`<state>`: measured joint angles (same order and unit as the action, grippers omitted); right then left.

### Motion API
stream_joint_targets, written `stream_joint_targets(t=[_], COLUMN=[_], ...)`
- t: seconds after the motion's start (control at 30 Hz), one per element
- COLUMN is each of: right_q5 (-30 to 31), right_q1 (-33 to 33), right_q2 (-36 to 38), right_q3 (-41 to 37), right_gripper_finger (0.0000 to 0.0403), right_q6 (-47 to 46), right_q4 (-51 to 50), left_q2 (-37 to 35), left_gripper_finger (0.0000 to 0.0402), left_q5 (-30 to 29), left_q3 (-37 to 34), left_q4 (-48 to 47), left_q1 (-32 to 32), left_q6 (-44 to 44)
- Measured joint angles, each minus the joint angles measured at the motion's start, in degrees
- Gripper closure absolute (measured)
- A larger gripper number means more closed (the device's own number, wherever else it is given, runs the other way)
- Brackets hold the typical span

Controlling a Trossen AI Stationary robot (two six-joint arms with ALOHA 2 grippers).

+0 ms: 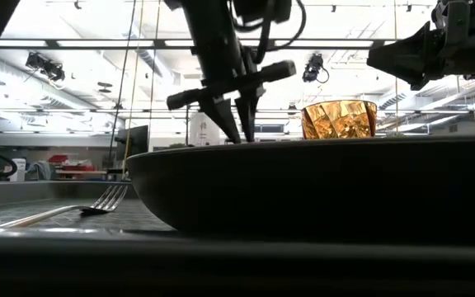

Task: Pick and place plate/cup/fork/spoon on tray
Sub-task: Put the yellow spoon on the black tray, on the left side of the orange fork

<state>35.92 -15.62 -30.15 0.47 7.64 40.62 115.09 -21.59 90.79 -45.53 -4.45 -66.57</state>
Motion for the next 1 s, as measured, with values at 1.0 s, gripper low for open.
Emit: stream_joint_targets(t=[1.0], right_q5=[0.01], right_q1=[0.01], right_q2=[0.04], right_q3=[0.01], right_gripper_finger=[0.0266], right_q6=[0.01], right_q4=[0.02], left_q2=[3.82], left_gripper_finger=[0.023], left_q5=[15.67], left_q3=[-1.25], left_q4=[6.33], left_q1=[11.49], left_q6=[43.21])
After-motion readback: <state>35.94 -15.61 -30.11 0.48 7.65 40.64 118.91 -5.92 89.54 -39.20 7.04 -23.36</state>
